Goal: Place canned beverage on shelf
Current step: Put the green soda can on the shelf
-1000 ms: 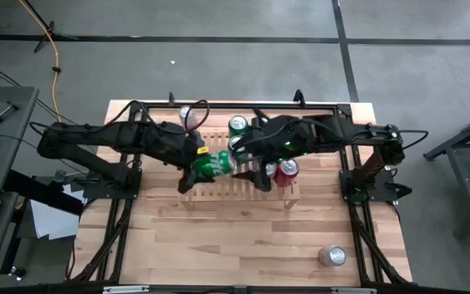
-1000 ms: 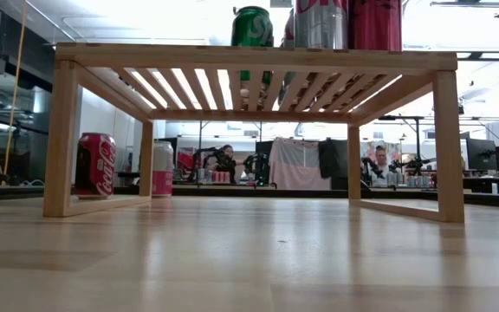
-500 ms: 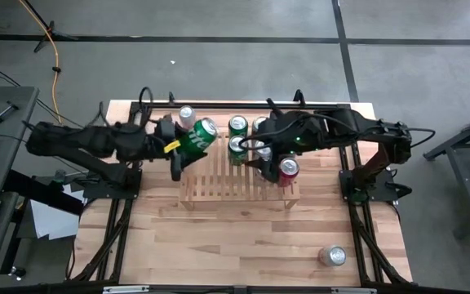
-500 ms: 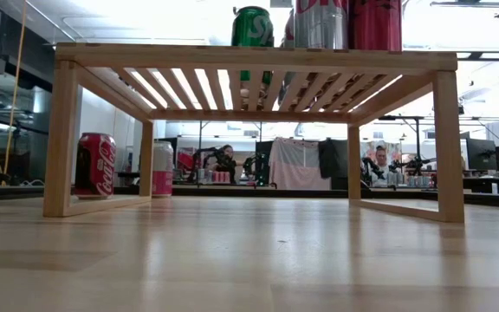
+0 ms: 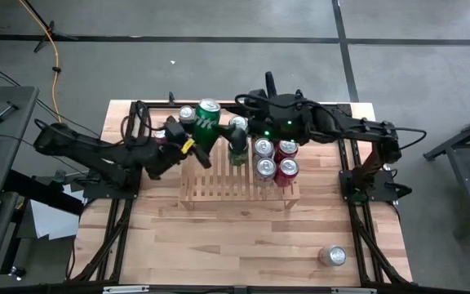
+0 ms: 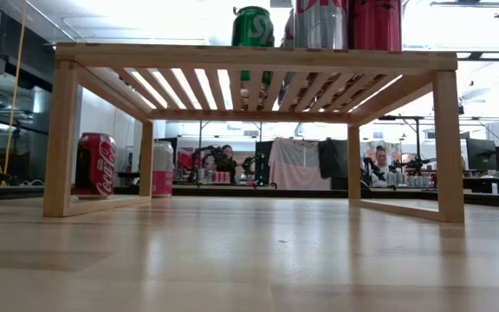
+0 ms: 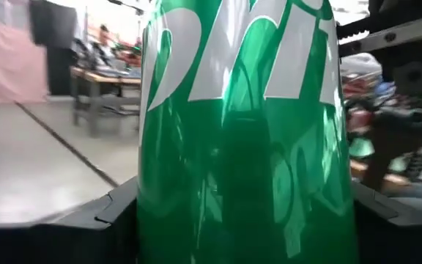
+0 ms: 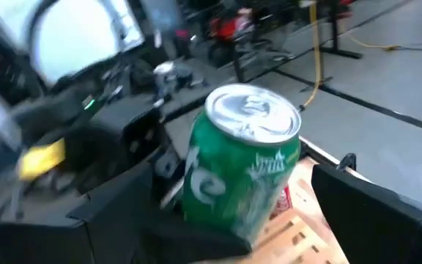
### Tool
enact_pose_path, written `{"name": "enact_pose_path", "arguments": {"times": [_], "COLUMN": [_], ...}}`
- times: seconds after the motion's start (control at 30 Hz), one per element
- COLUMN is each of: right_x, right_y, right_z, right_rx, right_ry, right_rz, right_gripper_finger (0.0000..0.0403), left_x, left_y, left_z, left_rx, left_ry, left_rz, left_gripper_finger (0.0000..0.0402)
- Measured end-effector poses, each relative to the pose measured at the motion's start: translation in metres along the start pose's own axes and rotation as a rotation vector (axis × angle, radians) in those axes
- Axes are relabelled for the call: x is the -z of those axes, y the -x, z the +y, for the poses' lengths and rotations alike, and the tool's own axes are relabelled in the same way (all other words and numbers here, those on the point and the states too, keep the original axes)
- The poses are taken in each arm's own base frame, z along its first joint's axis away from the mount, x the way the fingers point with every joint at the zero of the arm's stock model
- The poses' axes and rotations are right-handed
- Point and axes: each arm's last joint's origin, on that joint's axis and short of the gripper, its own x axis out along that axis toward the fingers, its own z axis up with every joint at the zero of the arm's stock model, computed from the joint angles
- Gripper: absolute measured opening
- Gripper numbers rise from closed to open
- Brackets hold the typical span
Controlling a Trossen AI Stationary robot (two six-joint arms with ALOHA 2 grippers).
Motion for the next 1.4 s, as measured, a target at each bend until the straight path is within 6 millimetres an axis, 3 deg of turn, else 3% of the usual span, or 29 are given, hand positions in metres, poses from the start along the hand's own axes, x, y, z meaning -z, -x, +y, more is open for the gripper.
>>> {"name": "enact_pose_path", "arguments": {"times": [0.27,0.67,0.8,0.97,1.1,1.27,1.4], "right_x": [0.007,0.002,0.004,0.005,0.003,0.001,0.001], "right_y": [-0.017,-0.014,-0.014,-0.014,-0.006,0.017,0.041], "right_z": [-0.002,0.000,-0.001,0.000,0.002,0.007,0.016], "right_rx": [0.109,0.083,0.078,0.079,0.066,0.024,-0.035], "right_ry": [-0.054,-0.071,-0.088,-0.093,-0.052,0.045,0.158], "right_rz": [-0.039,-0.077,-0.054,-0.046,-0.038,0.012,0.048], "right_gripper_finger": [0.0360,0.0358,0.0339,0.0283,0.0282,0.0282,0.0282], "left_x": [-0.004,-0.002,-0.001,-0.001,-0.002,-0.006,-0.015], "left_y": [-0.020,-0.016,-0.016,-0.017,-0.015,-0.004,0.012], "left_z": [-0.032,-0.038,-0.038,-0.038,-0.040,-0.044,-0.044], "left_rx": [-0.132,-0.147,-0.146,-0.138,-0.132,-0.078,-0.030], "left_ry": [-0.228,-0.317,-0.320,-0.333,-0.402,-0.470,-0.471], "left_rz": [0.008,0.022,0.024,0.024,0.026,0.027,0.028], "left_gripper_finger": [0.0279,0.0279,0.0279,0.0279,0.0288,0.0382,0.0374]}}
